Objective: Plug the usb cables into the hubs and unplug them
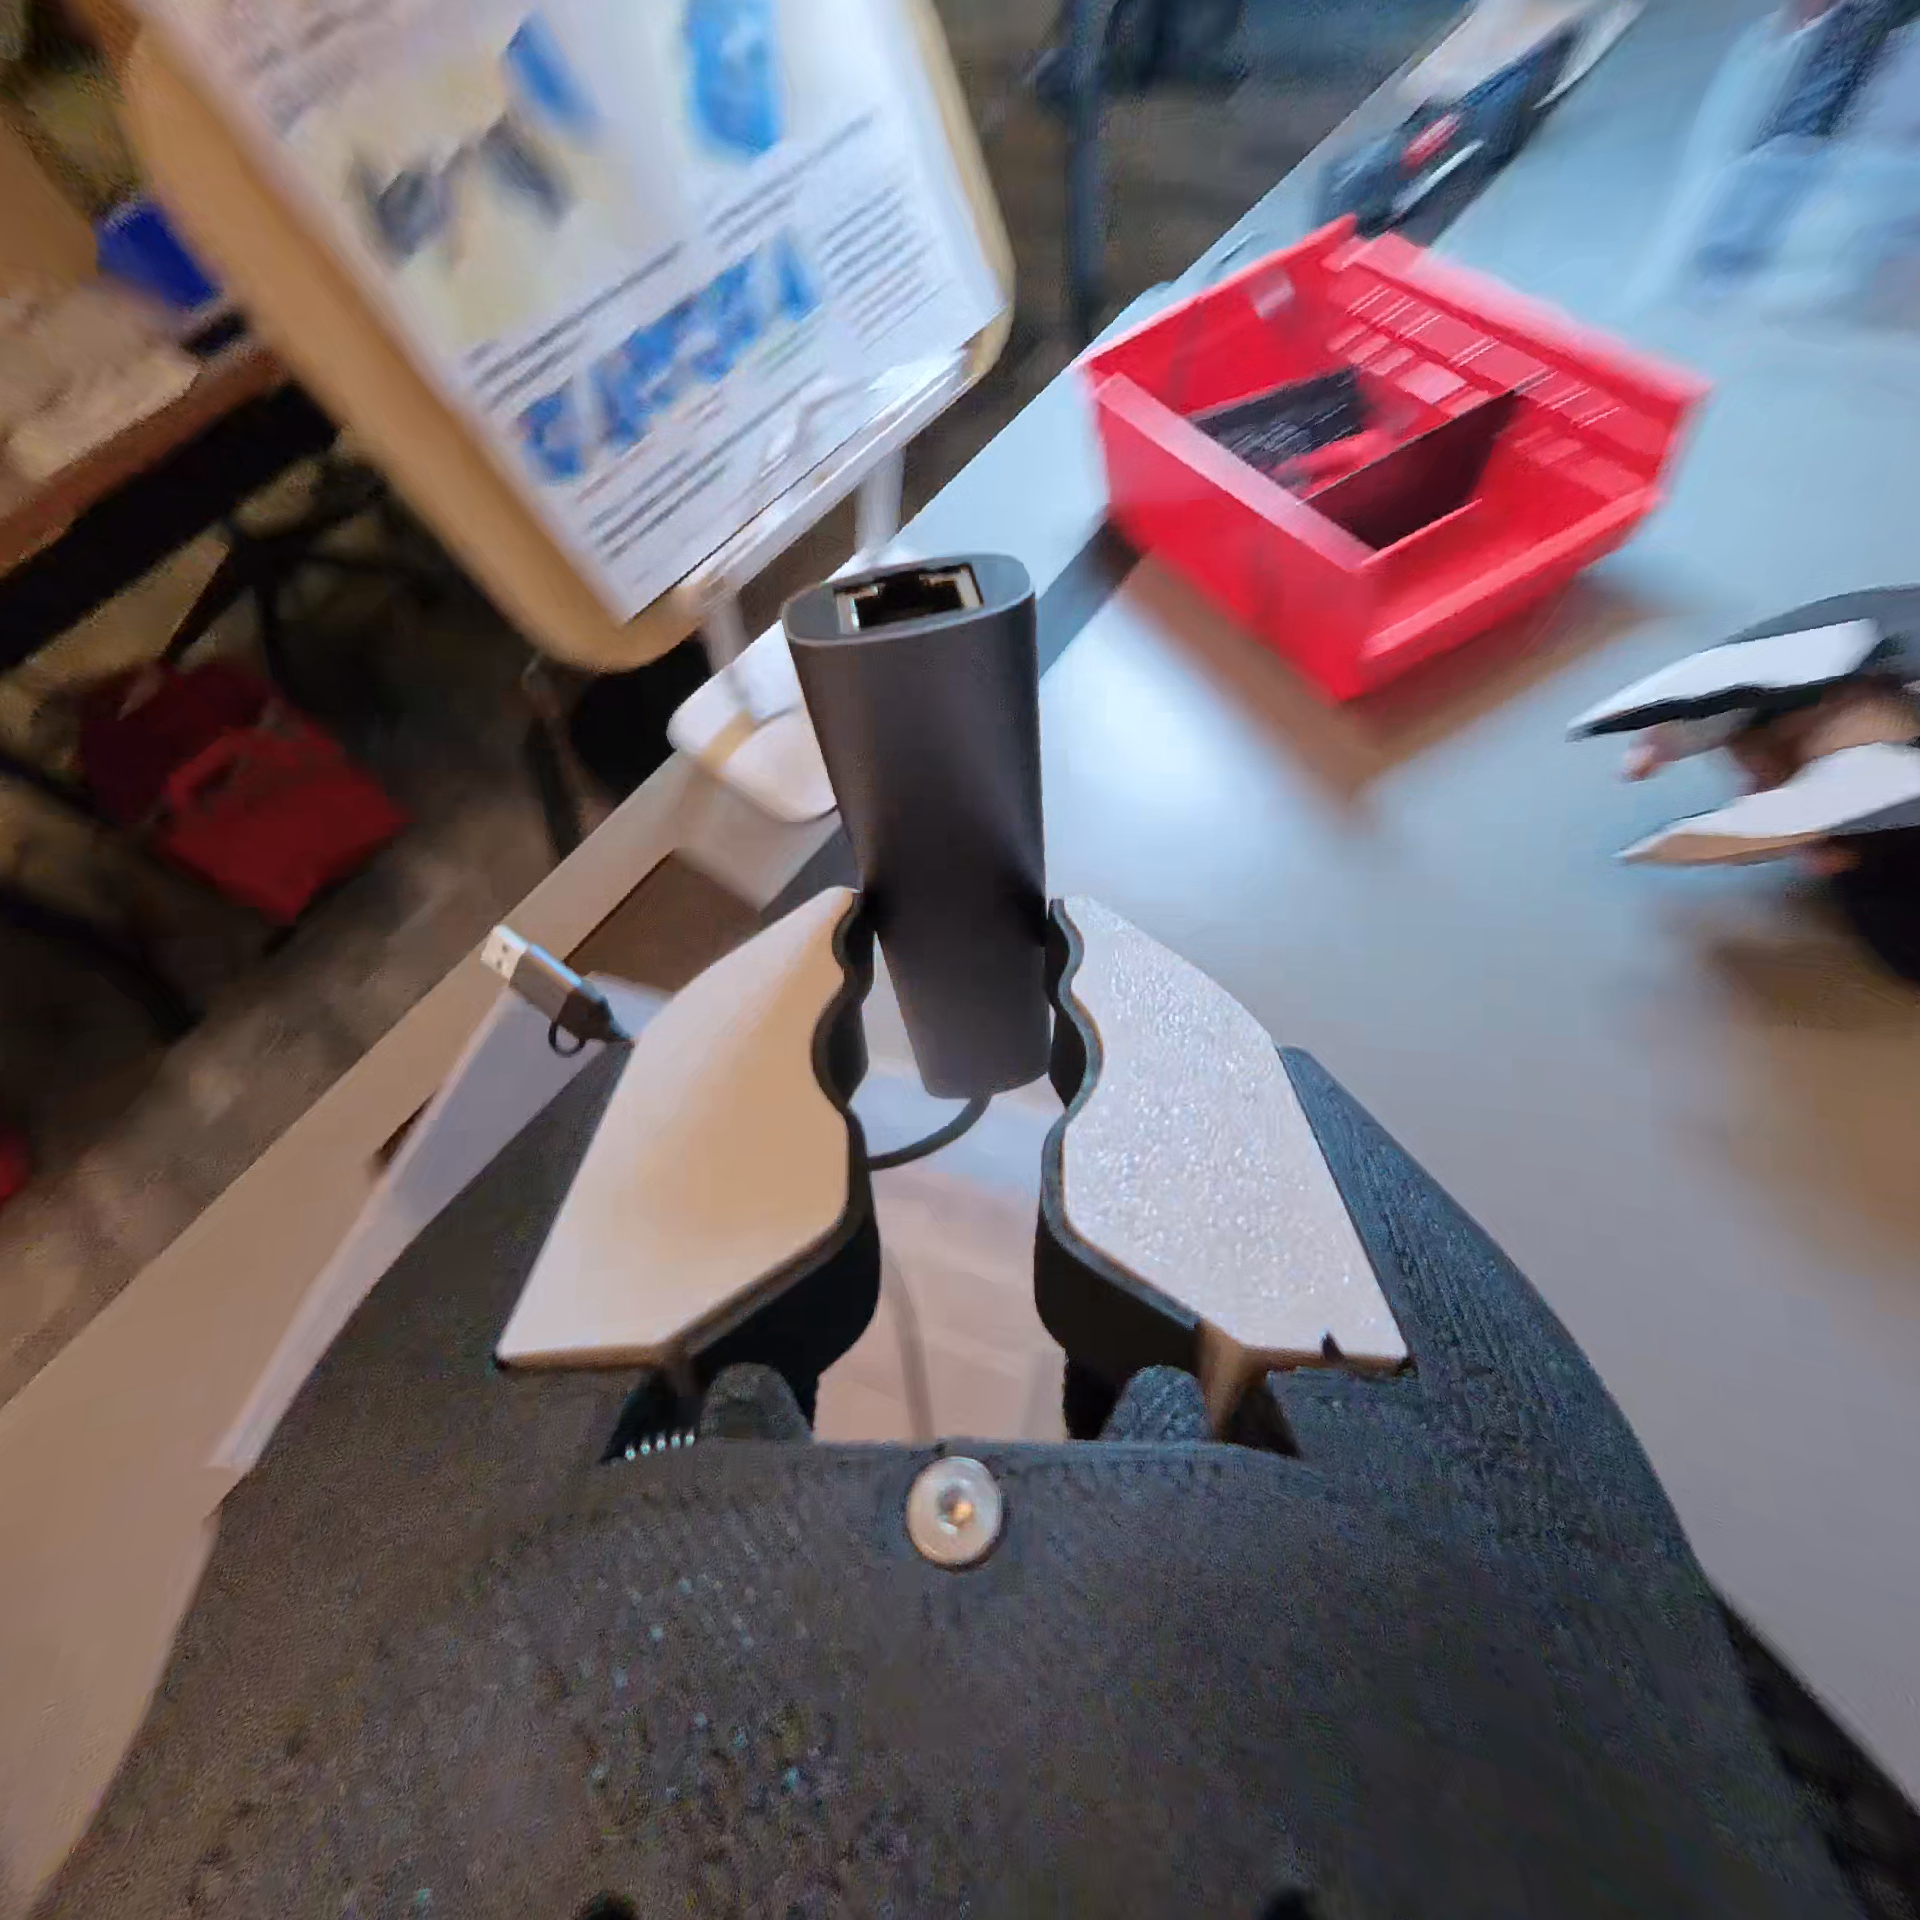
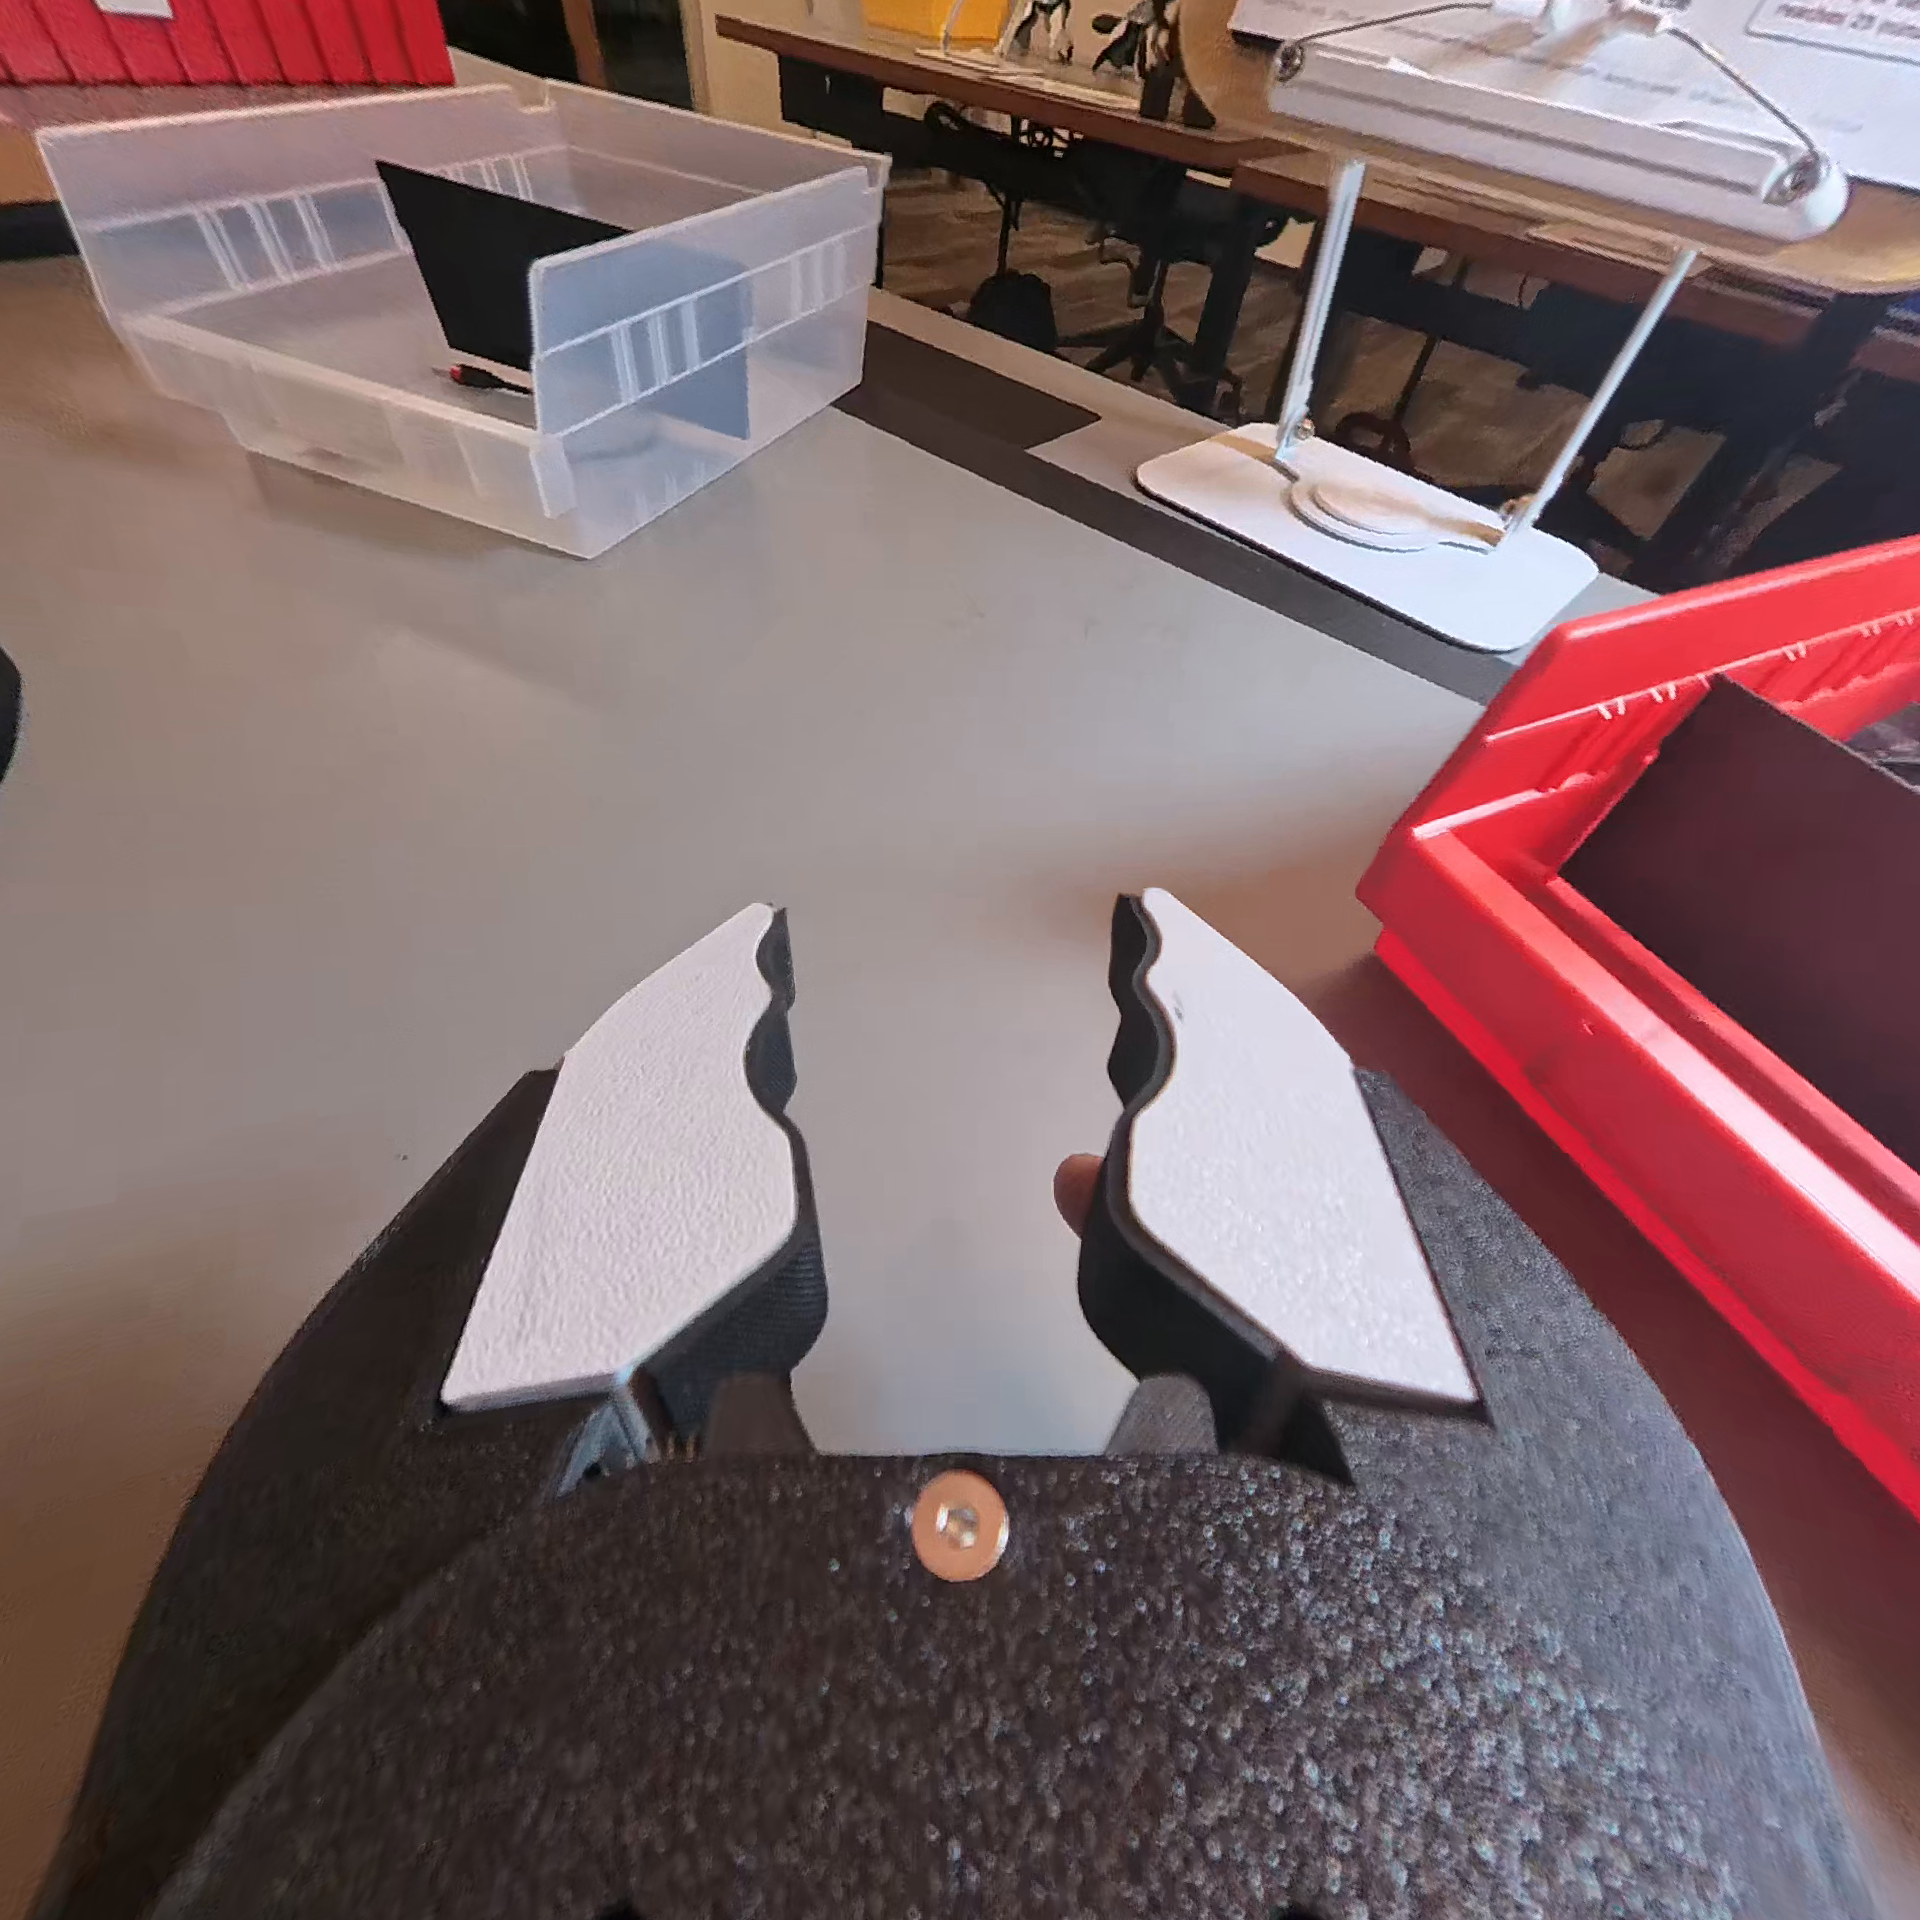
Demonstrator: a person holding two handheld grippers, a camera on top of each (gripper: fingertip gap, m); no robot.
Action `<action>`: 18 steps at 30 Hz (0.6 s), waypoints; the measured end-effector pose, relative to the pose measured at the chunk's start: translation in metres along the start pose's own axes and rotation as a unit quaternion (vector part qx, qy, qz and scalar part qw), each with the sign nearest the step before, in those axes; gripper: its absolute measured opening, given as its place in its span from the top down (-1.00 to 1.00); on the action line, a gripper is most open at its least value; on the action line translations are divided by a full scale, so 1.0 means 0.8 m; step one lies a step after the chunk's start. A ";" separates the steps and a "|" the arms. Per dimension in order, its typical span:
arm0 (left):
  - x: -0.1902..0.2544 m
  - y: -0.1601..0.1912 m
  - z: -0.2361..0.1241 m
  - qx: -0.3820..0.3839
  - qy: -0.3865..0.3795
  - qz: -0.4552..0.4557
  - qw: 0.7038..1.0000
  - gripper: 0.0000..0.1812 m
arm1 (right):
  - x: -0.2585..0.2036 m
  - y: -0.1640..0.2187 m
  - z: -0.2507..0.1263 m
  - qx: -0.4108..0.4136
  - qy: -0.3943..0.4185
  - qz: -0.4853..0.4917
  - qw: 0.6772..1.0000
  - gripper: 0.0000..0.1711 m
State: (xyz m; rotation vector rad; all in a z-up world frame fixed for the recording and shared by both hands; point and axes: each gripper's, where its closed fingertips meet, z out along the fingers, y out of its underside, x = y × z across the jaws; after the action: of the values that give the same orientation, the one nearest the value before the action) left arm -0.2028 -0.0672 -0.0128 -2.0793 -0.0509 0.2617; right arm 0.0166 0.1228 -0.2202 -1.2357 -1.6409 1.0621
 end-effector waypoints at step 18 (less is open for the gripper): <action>0.268 0.050 0.098 0.250 0.420 -0.315 0.814 0.66 | -0.088 -0.082 0.023 0.076 -0.185 -0.042 0.979 0.34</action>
State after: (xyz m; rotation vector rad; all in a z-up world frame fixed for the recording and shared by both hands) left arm -0.0126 0.0111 -0.1200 -1.3866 -0.1167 -0.9594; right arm -0.0066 0.0405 -0.1721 -0.8979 -1.8289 1.3978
